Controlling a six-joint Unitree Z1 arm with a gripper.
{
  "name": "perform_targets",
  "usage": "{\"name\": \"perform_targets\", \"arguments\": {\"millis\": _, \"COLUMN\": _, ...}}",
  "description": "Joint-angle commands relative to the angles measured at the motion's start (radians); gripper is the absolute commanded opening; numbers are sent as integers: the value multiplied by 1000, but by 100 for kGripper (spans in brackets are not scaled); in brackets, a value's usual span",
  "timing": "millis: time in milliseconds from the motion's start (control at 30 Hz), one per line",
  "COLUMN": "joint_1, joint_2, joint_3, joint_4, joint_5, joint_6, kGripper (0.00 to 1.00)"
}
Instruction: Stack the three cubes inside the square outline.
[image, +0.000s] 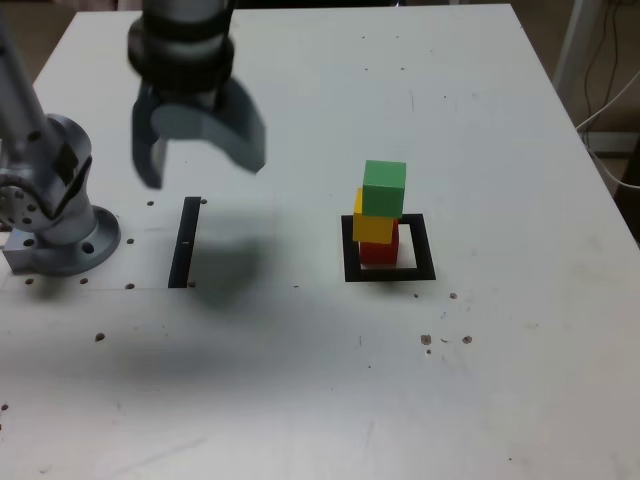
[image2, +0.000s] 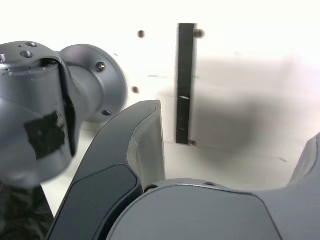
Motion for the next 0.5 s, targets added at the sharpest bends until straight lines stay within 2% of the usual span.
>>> {"name": "perform_targets", "arguments": {"millis": 0, "joint_1": 0, "joint_2": -8, "joint_3": 65, "joint_4": -44, "joint_5": -8, "joint_6": -3, "kGripper": 99}}
{"name": "perform_targets", "arguments": {"millis": 300, "joint_1": 0, "joint_2": -2, "joint_3": 189, "joint_4": -175, "joint_5": -39, "joint_6": -2, "kGripper": 99}}
{"name": "perform_targets", "arguments": {"millis": 467, "joint_1": 0, "joint_2": 2, "joint_3": 212, "joint_4": -220, "joint_5": -39, "joint_6": 9, "kGripper": 99}}
